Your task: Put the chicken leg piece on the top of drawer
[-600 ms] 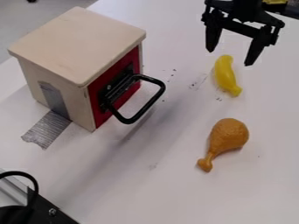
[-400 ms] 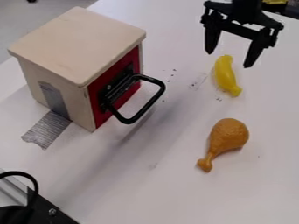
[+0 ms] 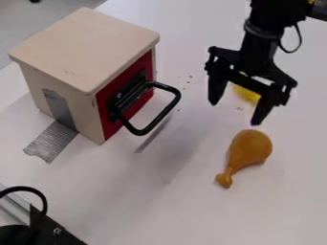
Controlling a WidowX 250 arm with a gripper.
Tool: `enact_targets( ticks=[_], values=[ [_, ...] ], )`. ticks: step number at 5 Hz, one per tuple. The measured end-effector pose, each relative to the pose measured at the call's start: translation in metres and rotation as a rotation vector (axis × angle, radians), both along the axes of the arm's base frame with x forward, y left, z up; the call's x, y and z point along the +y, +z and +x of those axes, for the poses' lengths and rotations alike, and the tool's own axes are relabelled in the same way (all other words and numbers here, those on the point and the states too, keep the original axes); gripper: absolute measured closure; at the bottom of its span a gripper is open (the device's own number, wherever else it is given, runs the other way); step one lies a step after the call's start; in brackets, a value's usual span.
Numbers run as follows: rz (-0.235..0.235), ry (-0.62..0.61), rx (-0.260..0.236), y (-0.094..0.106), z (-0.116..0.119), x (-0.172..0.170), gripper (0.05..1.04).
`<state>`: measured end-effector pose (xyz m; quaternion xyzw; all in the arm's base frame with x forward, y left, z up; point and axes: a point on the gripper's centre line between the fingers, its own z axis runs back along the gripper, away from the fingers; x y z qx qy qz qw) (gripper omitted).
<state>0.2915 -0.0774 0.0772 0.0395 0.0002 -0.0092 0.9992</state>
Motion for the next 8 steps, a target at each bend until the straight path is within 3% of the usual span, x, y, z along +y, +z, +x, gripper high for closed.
enact_targets(
  ticks=[1,2,4,5,8],
  values=[
    [-0.002,-0.029,-0.034,0.001,-0.040,-0.009,0.083],
    [0.027,-0.010,-0.039,-0.016,-0.049,-0.007,0.083],
    [0.068,0.049,-0.038,-0.064,-0.047,0.002,0.083],
    [0.053,0.071,-0.023,-0.077,-0.046,-0.001,0.087],
    [0.033,0.090,-0.069,-0.084,-0.025,-0.013,0.125]
  ],
)
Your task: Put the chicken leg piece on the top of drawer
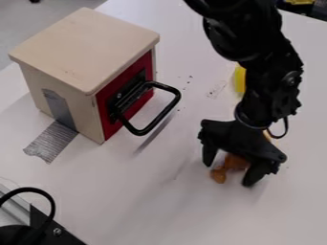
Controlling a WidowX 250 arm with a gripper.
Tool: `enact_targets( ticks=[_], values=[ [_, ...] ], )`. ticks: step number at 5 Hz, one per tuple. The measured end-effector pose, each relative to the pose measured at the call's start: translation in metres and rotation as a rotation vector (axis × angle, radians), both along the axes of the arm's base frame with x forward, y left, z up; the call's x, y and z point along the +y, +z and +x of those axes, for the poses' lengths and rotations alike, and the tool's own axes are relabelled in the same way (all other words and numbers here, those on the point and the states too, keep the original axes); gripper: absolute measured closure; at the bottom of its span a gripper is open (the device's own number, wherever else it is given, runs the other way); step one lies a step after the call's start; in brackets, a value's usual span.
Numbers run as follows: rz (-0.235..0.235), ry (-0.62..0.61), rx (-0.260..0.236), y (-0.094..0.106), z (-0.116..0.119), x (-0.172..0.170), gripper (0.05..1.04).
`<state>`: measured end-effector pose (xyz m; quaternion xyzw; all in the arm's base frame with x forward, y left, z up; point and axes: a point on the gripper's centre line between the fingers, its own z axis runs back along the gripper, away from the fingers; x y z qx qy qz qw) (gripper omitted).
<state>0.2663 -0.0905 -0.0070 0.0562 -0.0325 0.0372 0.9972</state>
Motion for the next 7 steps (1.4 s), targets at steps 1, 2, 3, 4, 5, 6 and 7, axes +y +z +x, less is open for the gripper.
enact_targets(
  ticks=[1,2,3,4,5,6,7],
  values=[
    [-0.012,0.012,-0.002,0.000,0.001,0.002,0.401],
    [-0.018,0.012,-0.007,0.000,0.001,0.002,0.693],
    [-0.011,-0.001,0.043,0.011,-0.012,0.009,0.778],
    [-0.054,-0.006,0.027,0.059,-0.002,0.024,0.778],
    [-0.073,0.026,-0.006,0.104,0.004,0.046,0.778],
    [-0.103,0.071,-0.068,0.153,0.013,0.082,0.778],
    [-0.076,0.135,-0.083,0.168,0.011,0.126,0.778]
  ],
)
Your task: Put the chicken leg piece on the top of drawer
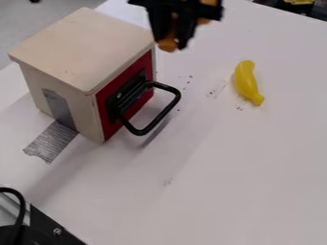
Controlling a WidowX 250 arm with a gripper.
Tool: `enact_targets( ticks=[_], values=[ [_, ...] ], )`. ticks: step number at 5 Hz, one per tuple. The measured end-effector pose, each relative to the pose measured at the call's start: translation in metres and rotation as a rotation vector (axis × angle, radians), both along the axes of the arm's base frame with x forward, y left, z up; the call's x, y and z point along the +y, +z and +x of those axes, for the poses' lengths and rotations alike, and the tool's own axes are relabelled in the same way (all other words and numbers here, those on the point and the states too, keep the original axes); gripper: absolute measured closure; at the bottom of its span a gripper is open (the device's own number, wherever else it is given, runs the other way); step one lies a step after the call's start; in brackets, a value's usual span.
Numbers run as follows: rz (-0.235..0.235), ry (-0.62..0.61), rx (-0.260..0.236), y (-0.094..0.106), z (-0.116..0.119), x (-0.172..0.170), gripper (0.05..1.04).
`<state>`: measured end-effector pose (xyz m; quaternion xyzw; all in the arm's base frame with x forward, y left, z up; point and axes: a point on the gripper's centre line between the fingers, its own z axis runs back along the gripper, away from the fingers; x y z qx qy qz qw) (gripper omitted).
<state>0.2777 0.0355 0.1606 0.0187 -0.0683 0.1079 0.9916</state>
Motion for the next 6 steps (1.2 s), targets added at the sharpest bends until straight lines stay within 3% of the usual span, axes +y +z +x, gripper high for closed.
enact_targets(
  ticks=[2,5,6],
  values=[
    [0.051,0.090,0.038,-0.012,-0.008,0.060,0.778],
    [0.049,0.084,0.122,-0.041,-0.010,0.081,0.737],
    [0.045,0.073,0.133,-0.041,-0.011,0.081,0.430]
  ],
)
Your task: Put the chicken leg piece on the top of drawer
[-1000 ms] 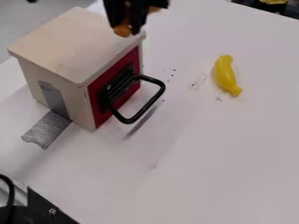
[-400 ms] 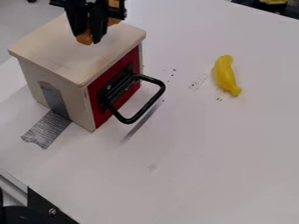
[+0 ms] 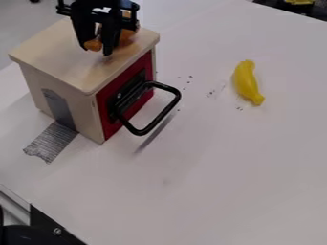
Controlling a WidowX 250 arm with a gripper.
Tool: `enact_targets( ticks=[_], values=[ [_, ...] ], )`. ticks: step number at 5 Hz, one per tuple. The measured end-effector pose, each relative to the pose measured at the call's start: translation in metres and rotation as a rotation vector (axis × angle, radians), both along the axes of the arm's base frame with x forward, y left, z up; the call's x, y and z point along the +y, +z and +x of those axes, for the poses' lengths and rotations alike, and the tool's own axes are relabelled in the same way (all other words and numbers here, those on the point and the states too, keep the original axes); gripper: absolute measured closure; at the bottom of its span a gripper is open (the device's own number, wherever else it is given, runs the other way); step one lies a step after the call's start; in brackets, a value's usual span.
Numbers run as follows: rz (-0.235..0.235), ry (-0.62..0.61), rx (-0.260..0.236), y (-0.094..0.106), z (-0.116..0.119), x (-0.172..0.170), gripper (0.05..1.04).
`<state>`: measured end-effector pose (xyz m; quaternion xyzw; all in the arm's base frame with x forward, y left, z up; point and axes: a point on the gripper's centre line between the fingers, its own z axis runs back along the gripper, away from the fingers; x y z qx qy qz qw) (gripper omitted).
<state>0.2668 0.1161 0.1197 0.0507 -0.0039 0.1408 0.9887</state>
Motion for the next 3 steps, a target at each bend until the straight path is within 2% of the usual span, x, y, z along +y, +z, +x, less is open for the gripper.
enact_targets(
  ticks=[1,2,3],
  values=[
    [0.002,-0.021,0.005,0.000,0.000,-0.002,0.144],
    [0.017,-0.045,-0.013,0.015,-0.004,-0.004,0.083],
    [0.015,-0.087,-0.076,0.040,-0.010,-0.011,0.083]
  ],
)
